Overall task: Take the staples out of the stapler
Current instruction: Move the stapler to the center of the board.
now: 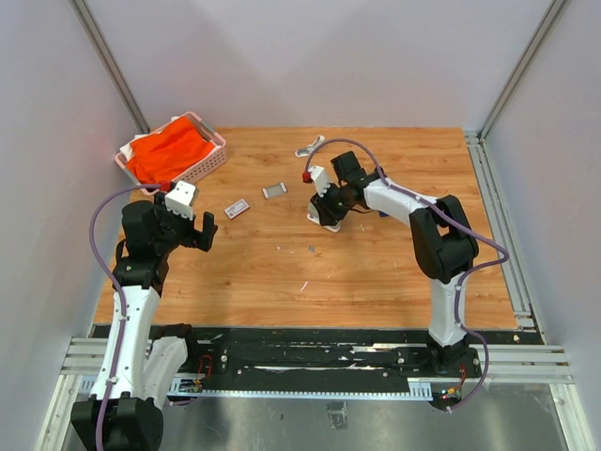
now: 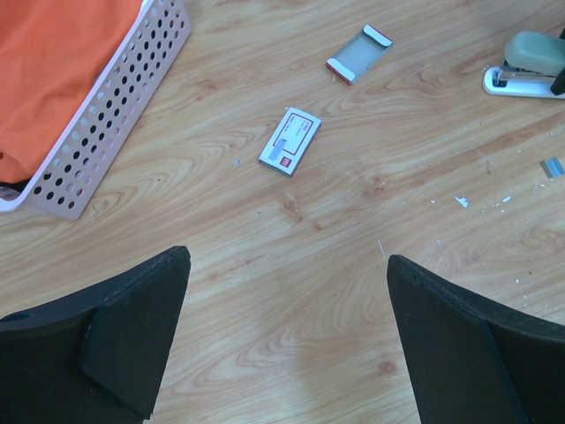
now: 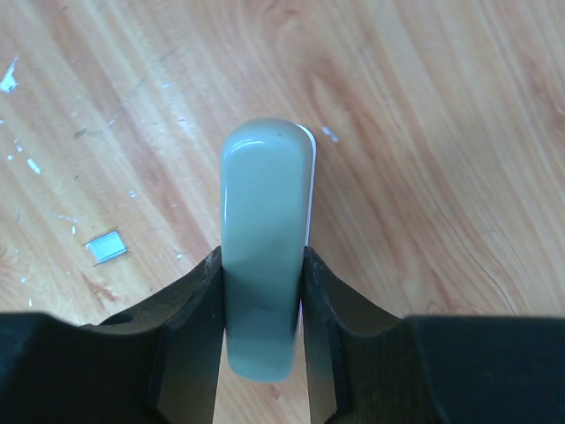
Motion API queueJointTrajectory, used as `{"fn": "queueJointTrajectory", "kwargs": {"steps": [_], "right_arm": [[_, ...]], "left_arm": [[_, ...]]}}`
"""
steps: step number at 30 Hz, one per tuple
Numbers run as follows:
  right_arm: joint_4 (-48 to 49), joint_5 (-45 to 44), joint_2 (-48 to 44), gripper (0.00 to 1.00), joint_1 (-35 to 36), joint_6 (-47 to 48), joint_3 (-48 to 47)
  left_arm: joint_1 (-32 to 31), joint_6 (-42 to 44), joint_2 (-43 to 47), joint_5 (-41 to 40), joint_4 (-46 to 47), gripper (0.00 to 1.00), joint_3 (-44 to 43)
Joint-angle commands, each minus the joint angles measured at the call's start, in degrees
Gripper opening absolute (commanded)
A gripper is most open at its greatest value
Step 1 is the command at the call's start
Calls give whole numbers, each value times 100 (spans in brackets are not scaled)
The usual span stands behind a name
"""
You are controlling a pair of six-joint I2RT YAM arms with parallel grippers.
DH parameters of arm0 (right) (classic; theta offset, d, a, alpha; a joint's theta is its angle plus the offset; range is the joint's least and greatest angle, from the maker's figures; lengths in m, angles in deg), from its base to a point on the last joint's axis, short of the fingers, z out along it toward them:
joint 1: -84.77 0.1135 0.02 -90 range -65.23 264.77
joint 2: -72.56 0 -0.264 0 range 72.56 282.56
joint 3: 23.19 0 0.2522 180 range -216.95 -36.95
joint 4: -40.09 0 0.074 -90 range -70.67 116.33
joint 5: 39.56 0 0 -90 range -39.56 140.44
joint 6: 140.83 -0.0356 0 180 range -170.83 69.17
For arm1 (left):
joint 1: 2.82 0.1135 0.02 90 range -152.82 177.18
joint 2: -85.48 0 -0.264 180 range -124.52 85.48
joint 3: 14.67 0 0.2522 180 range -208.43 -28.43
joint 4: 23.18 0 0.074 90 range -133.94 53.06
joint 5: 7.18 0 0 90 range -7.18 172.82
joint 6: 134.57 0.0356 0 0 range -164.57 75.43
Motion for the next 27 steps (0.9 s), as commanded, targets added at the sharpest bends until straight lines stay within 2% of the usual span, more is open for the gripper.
{"fn": "queueJointTrajectory", "kwargs": {"steps": [1, 8, 18, 27], "right_arm": [[-403, 214, 47, 33, 285, 689, -194], [-482, 91, 5, 38, 526, 1383, -28], [-484, -416, -68, 48, 739, 1145, -184], [-1020, -1796, 102, 51, 1274, 657, -1199]], "left_arm": [[44, 47, 96, 68, 0, 98, 79], [40, 50, 104, 85, -5, 98, 80], [39, 55, 114, 85, -5, 98, 81], [44, 61, 114, 72, -4, 98, 77]]}}
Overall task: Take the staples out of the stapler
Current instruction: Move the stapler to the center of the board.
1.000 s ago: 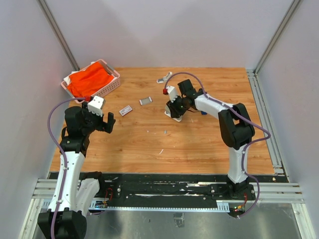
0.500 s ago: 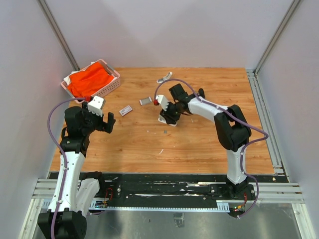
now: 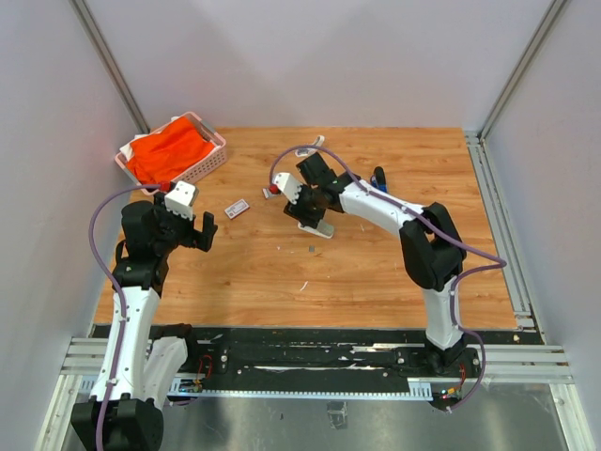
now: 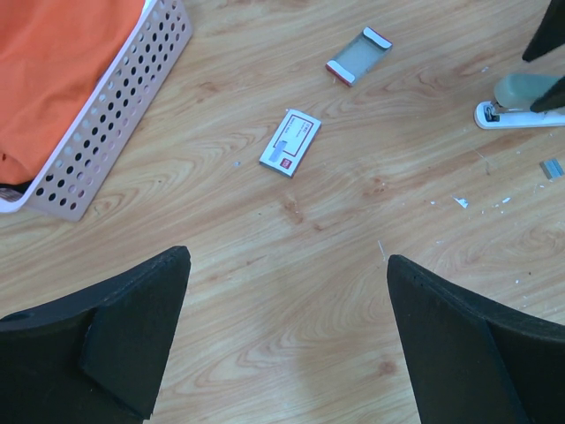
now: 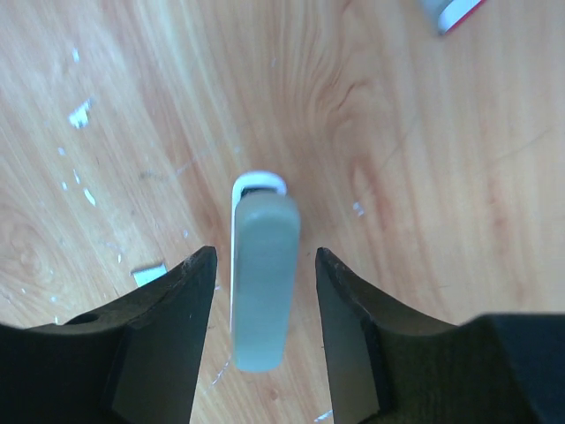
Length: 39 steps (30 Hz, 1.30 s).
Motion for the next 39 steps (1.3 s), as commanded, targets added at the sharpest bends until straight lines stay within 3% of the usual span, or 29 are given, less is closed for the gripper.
{"fn": "queueJointTrajectory", "kwargs": {"steps": [1, 6, 14, 23, 32, 39], "right_arm": [[-485, -919, 169, 51, 284, -281, -724], [-1010, -1334, 588, 51, 305, -401, -1400], [-1661, -1277, 1155, 50, 306, -544, -2080], [-1655, -1294, 1053, 51, 299, -573, -2204], [-1635, -417, 697, 51, 332, -488, -1943], [-1680, -617, 802, 50, 443, -372, -1919]], "left_arm": [[38, 60, 77, 75, -7, 98, 76], [45, 62, 95, 105, -3, 98, 81], [40, 55, 78, 118, -4, 98, 81], [43, 52, 20, 118, 17, 98, 90], [44, 53, 24, 110, 22, 98, 94], [45, 54, 43, 110, 7, 98, 90]]}}
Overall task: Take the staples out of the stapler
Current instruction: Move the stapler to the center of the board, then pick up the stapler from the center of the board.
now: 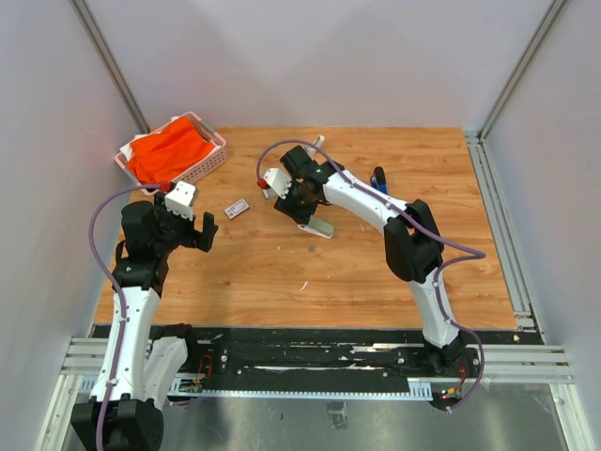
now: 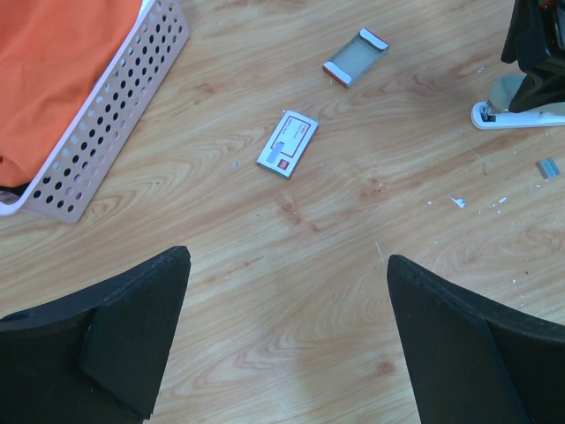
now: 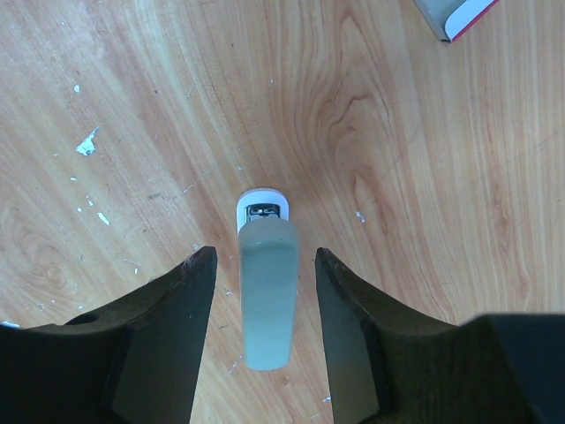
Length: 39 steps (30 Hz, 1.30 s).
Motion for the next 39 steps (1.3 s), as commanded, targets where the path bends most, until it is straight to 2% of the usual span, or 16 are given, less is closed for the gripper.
{"fn": "queueJointTrajectory", "kwargs": {"steps": [1, 18, 25, 29, 34, 39], "right_arm": [[-202, -138, -76, 50, 140, 129, 35], [-409, -311, 473, 47, 138, 241, -236], [-426, -246, 416, 33, 140, 257, -252], [-421, -170, 256, 21, 139, 301, -222], [-363, 116, -93, 17, 130, 460, 23], [105, 852, -858, 15, 39, 686, 849]], "left_arm": [[39, 51, 34, 66, 13, 98, 88], [39, 60, 43, 105, 15, 98, 97], [45, 63, 33, 119, 9, 98, 105], [39, 84, 26, 195, 22, 98, 116], [41, 209, -69, 559, -12, 98, 57], [-27, 578, -239, 1170, -100, 98, -139]]}}
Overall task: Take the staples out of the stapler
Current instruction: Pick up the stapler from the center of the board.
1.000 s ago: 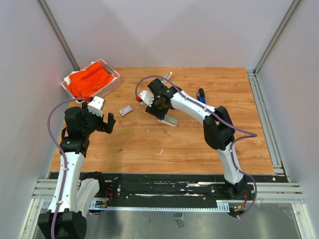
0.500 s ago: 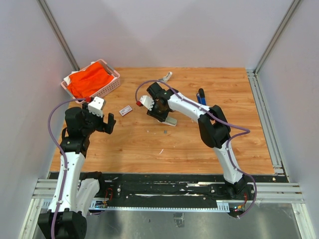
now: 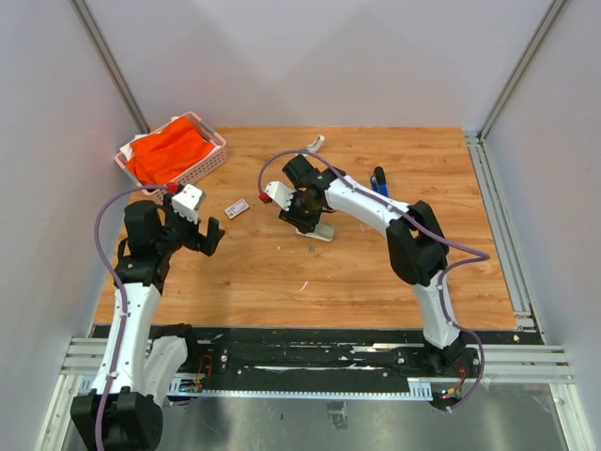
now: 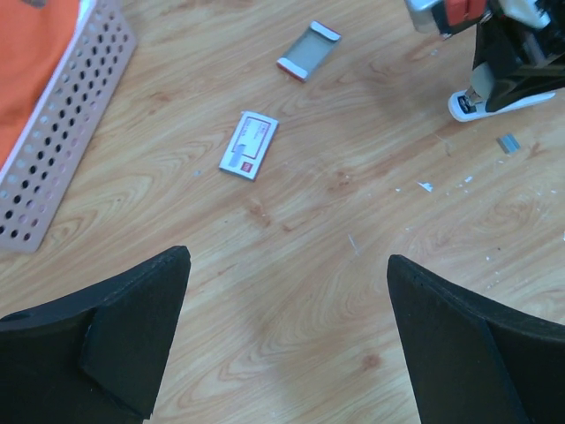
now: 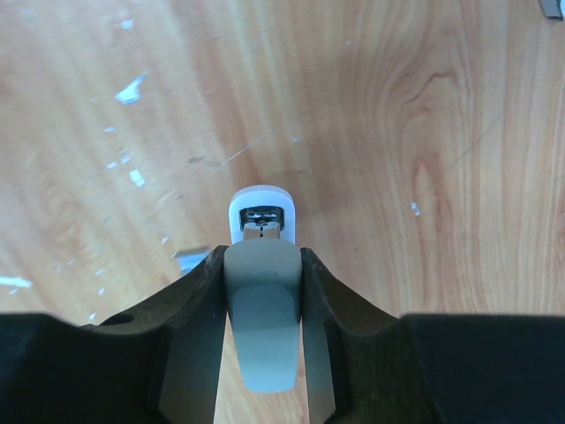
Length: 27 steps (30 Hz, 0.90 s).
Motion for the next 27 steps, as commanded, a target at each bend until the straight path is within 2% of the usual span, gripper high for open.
{"fn": "queueJointTrajectory", "kwargs": {"steps": [1, 5, 14, 19, 27], "right_arm": [[366, 861, -972, 15, -67, 271, 619], [703, 1523, -1412, 13, -239, 161, 1042], [1383, 2554, -1942, 12, -481, 51, 1692], [1627, 3055, -2151, 12, -562, 130, 2095], [2191, 3881, -2638, 11, -759, 195, 2705]], "left_arm": [[-64, 402, -158, 741, -48, 98, -213], [-502, 410, -426, 800, 268, 98, -211], [-1452, -247, -1252, 1103, 1870, 98, -12], [-1936, -249, -1989, 1267, 1956, 100, -465], [-2414, -243, -3037, 1473, 1836, 91, -1150]]}}
